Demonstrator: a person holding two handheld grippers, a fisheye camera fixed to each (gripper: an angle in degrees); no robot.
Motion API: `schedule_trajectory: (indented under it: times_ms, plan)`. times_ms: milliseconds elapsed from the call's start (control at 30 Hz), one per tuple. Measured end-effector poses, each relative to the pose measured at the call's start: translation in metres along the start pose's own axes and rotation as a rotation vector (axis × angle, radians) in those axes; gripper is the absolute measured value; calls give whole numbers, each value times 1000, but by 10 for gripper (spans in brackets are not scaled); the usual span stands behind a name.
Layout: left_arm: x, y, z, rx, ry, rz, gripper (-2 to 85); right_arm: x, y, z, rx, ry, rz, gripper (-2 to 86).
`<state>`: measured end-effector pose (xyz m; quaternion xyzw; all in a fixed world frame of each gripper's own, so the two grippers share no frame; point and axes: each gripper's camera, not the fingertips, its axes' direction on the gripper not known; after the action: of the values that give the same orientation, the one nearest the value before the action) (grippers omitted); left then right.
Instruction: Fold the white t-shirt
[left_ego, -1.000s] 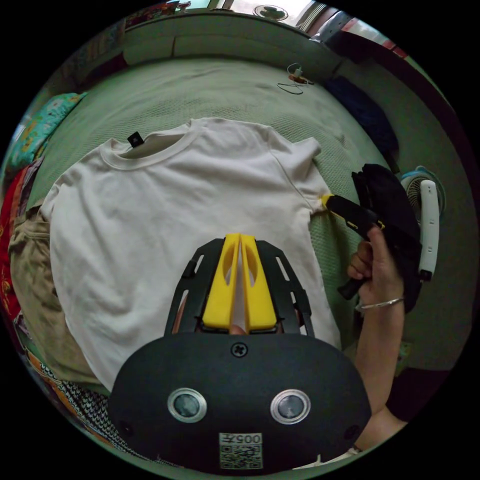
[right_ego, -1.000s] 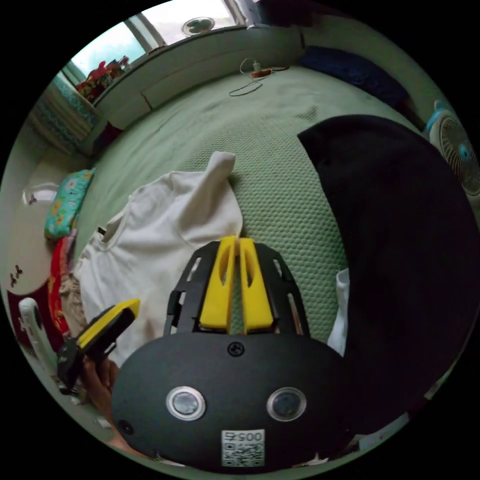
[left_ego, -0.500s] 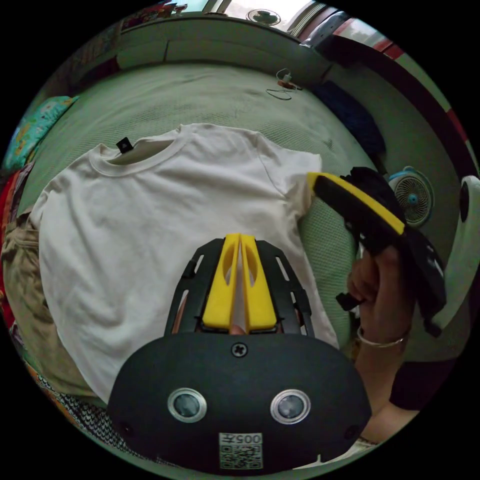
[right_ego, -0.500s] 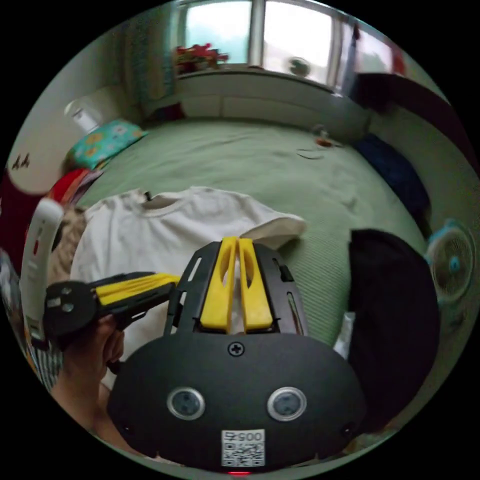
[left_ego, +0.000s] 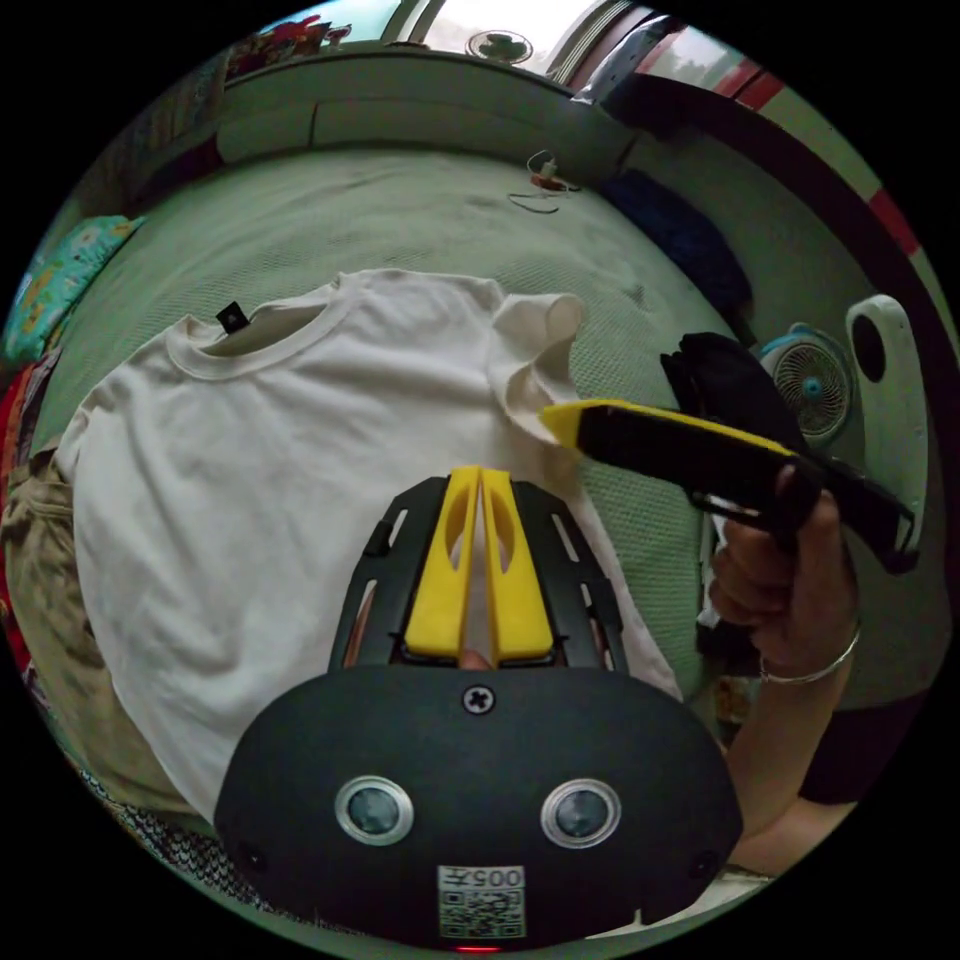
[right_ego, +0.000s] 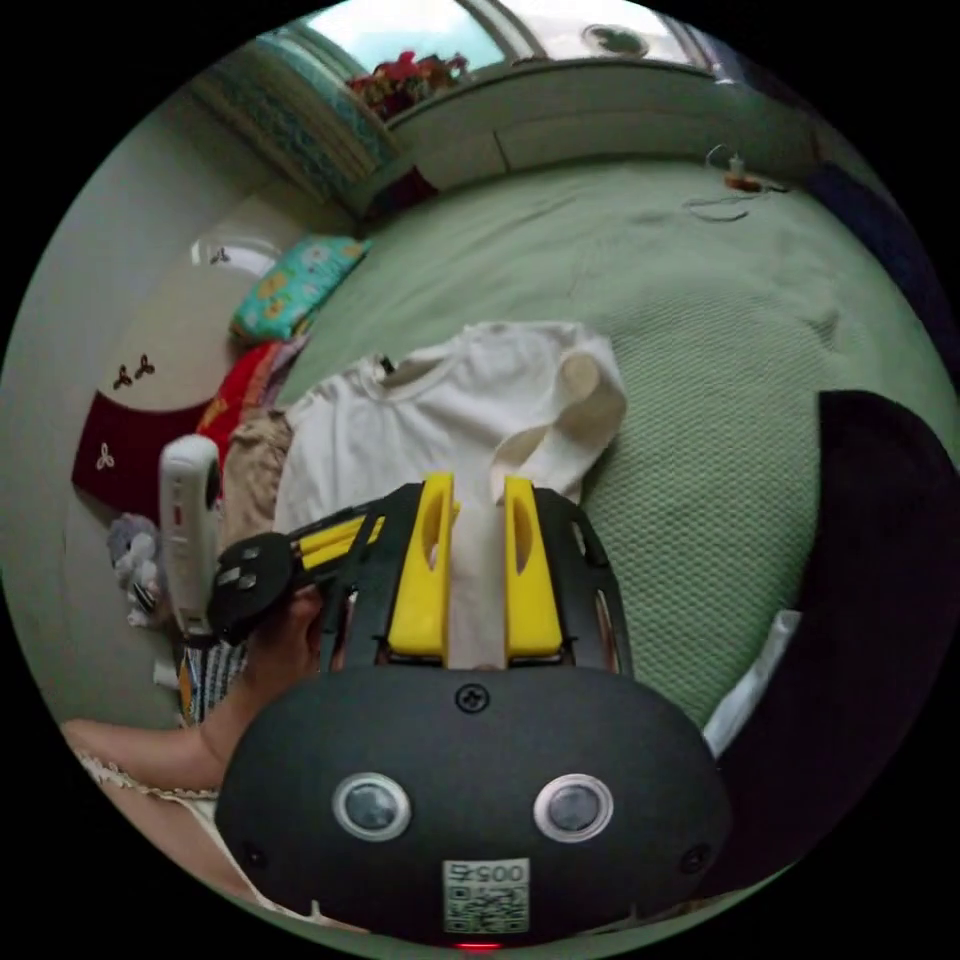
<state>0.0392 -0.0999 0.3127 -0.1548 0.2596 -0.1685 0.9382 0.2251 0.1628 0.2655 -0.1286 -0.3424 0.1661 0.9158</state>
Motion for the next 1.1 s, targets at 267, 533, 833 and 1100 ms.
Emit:
schedule_trajectory:
  times_ms: [267,533,833,1100]
  plan:
    - [12,10,5,26,36,83,-5,18,8,-21,149,-83,104,71]
    - [11,16,4,62,79,92,-3,1,6,-26,216,155,161,67]
    - [3,15,4,43,45,92,1,-36,-9,-11,173,369,114,76]
    - [-10,11,-3,-1,81,67,-2,-77,-41,3,155,464,14,76]
